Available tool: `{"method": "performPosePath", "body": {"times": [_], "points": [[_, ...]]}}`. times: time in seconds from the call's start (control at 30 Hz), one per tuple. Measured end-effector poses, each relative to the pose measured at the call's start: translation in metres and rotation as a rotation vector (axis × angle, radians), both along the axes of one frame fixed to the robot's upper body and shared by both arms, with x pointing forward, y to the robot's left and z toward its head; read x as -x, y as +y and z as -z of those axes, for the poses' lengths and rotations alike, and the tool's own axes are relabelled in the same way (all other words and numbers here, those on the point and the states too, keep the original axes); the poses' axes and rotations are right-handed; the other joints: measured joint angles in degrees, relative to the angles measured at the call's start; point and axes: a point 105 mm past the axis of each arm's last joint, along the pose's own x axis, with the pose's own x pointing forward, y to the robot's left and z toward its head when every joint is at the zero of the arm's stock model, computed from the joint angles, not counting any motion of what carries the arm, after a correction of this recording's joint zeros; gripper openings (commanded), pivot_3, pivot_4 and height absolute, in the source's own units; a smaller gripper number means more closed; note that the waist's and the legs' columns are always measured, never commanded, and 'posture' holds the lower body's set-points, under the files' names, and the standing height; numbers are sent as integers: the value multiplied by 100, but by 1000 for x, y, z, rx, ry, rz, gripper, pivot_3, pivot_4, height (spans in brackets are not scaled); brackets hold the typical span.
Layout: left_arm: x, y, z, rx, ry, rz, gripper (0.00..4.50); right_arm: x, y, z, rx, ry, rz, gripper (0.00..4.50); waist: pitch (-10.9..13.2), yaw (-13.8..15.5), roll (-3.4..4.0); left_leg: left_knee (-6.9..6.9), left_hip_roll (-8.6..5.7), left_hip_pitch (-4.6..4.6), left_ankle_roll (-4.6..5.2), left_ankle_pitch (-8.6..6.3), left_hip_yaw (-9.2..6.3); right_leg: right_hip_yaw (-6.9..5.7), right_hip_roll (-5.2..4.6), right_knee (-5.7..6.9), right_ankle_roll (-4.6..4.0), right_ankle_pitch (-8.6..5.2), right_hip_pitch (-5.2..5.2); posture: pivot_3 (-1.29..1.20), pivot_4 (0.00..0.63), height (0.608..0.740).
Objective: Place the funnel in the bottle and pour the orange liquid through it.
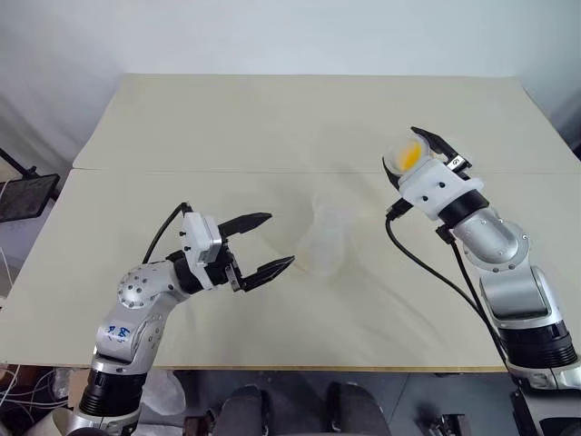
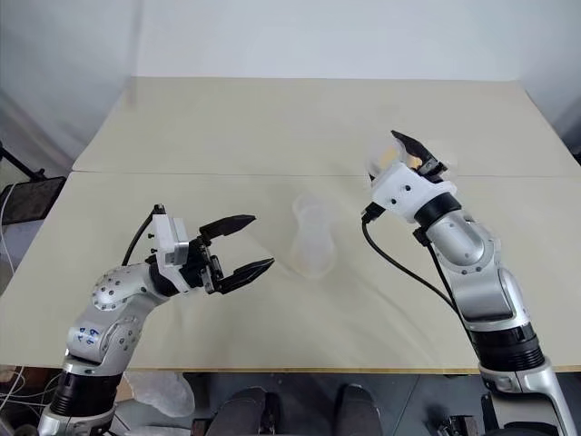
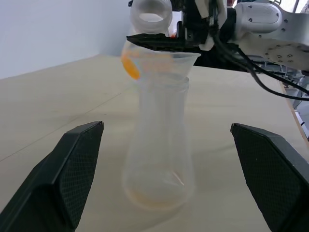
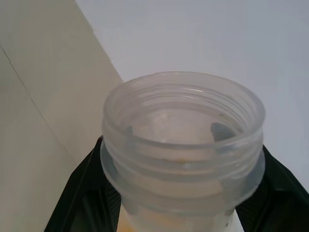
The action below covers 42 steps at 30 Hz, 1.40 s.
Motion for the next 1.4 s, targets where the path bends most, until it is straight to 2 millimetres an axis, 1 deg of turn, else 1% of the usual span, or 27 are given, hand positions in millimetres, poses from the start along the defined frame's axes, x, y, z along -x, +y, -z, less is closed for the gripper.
{"method": "performPosePath", "body": {"times": [0.07,0.13,0.4,0.8,1.2,1.4], "points": [[0,-2,0,4,-1,6,4500,4,7,-5,54,-70,-19,2476,0,-12,0,-1,1,0,-1,1,-2,-3,1,0,0,0,0,0,150,740],[0,-2,0,5,-5,4,4500,6,11,-6,86,-103,-29,2476,0,-14,0,-1,1,0,-2,1,-2,-3,1,0,0,0,0,0,150,740],[-3,0,3,2,2,-8,4500,11,26,-1,146,-149,-81,2476,0,-11,-1,-1,2,0,-1,1,-3,-3,0,1,0,0,0,0,150,740],[-4,-2,2,15,-6,-13,4500,16,35,3,276,-220,-91,2476,0,-14,-1,-1,3,0,-1,1,-3,-3,0,0,0,0,1,0,150,740],[-3,1,6,14,5,-26,4500,20,44,-5,370,-329,-110,2476,0,-18,-1,-1,4,0,-2,1,-4,-3,0,0,0,0,1,0,150,740],[-2,3,8,14,12,-39,4500,21,46,-3,406,-364,-115,2476,1,-15,-1,-1,4,0,-1,1,-5,-3,0,0,0,0,1,0,150,740]]}}
